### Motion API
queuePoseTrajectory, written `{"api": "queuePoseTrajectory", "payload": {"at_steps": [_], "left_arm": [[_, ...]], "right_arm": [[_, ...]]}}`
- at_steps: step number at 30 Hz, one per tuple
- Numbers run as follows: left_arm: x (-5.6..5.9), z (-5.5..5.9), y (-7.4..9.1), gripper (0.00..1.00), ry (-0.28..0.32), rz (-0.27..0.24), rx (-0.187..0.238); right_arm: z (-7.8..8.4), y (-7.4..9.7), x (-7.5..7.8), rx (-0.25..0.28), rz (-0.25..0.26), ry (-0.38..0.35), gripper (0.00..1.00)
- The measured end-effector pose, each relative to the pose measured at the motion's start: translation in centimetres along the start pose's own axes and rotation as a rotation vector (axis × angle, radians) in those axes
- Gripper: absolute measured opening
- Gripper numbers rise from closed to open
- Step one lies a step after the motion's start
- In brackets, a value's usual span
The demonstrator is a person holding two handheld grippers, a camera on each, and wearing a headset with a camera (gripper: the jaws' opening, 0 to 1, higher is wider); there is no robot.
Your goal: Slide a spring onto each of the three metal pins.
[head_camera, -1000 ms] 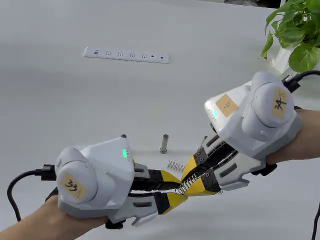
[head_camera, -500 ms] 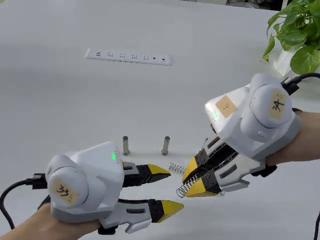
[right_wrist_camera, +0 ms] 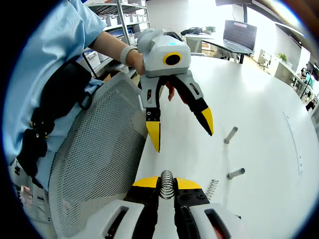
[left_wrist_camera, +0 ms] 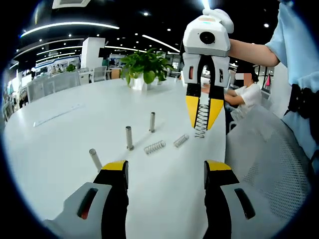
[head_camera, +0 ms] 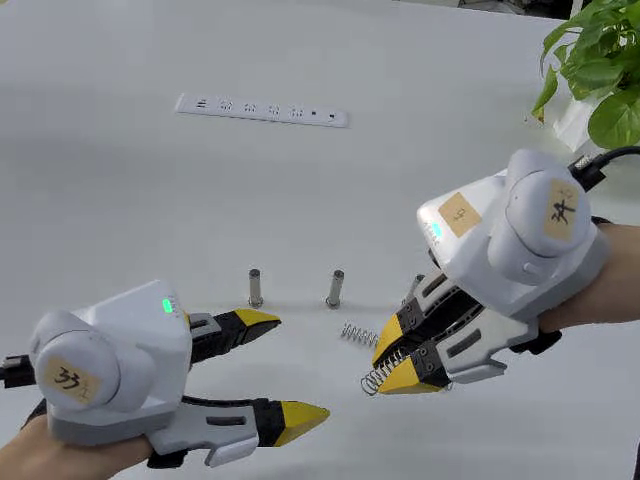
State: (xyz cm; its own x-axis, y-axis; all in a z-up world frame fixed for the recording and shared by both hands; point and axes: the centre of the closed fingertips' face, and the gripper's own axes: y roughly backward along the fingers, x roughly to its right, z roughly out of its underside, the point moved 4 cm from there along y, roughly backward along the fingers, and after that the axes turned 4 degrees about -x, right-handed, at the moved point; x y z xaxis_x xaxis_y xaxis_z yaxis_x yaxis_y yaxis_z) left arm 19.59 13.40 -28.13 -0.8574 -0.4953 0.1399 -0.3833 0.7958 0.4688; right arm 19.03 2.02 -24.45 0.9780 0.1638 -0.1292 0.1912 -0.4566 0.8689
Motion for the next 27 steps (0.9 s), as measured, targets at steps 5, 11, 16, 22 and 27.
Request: {"api": "queuePoseTrajectory", "payload": {"at_steps": [5, 11, 16, 22, 27], "left_arm": [[-0.6, 0.7, 0.9, 0.67, 0.023, -0.029, -0.011], [-1.4, 1.2, 1.9, 0.78, 0.033, -0.069, -0.022], [-2.2, 1.6, 2.7, 0.88, 0.056, -0.111, -0.032], [-2.8, 1.7, 3.4, 0.97, 0.071, -0.144, -0.034], [-3.2, 1.4, 4.1, 0.99, 0.066, -0.157, -0.032]], "right_arm": [[0.1, 0.0, 0.1, -0.009, 0.000, 0.000, 0.07], [0.0, 0.3, 0.6, -0.025, 0.008, 0.005, 0.07], [-0.4, 0.6, 1.5, -0.026, 0.030, 0.005, 0.07], [-1.3, 0.5, 2.9, -0.021, 0.053, -0.003, 0.07], [-2.2, 0.6, 4.2, -0.019, 0.079, 0.002, 0.07]]}}
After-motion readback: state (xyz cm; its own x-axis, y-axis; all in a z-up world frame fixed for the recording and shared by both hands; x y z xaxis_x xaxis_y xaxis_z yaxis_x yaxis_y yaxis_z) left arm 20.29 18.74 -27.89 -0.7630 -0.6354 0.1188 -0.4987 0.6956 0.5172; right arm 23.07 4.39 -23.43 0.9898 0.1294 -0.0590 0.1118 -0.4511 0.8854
